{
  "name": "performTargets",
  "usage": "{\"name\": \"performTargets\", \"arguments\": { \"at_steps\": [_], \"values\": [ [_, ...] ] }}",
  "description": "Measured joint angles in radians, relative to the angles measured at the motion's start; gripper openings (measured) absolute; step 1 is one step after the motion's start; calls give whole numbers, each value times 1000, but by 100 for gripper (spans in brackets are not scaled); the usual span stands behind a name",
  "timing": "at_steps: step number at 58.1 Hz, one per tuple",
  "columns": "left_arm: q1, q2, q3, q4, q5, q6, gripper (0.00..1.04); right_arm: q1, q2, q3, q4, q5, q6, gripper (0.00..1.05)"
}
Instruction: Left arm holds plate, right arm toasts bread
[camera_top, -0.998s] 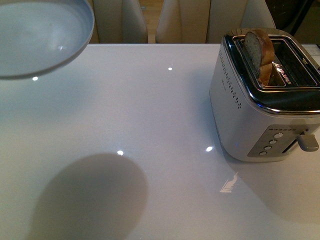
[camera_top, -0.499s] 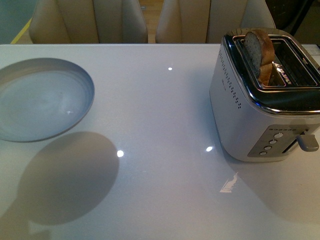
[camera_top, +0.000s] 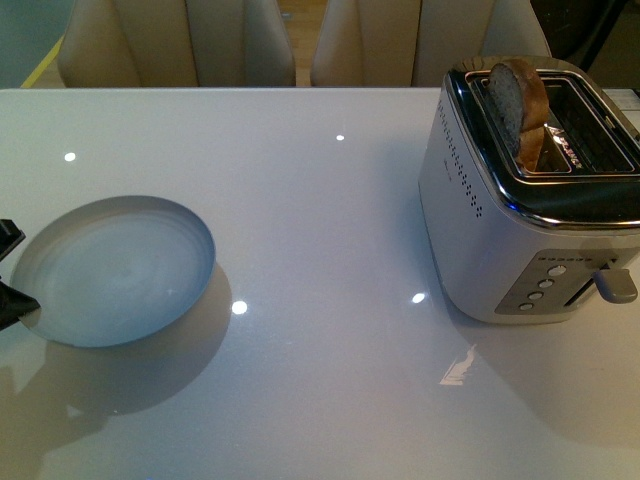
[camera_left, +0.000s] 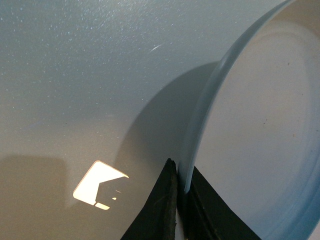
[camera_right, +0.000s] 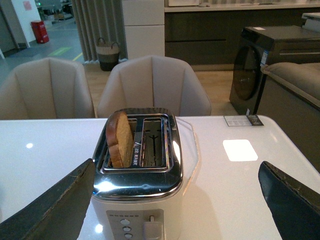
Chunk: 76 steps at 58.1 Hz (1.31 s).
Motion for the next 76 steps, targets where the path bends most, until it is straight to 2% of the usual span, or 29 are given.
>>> {"name": "performTargets", "arguments": {
  "at_steps": [17, 38, 59, 65, 72, 76],
  "values": [
    [-7, 78, -7, 52, -19, 6, 3, 0, 0, 0, 0, 0, 0, 96],
    [-11, 108, -6, 35, -56, 23, 4, 0, 0, 0, 0, 0, 0, 96],
    [-18, 39, -25, -3, -88, 11, 58, 0, 0, 0, 0, 0, 0, 96],
    [-19, -48, -53, -9, -87, 2, 74, 0, 0, 0, 0, 0, 0, 96],
    [-20, -246, -95, -52, -88, 7, 98, 0, 0, 0, 0, 0, 0, 96],
    [-25, -343, -108, -93, -90, 24, 98, 0, 0, 0, 0, 0, 0, 96]
  ]
}}
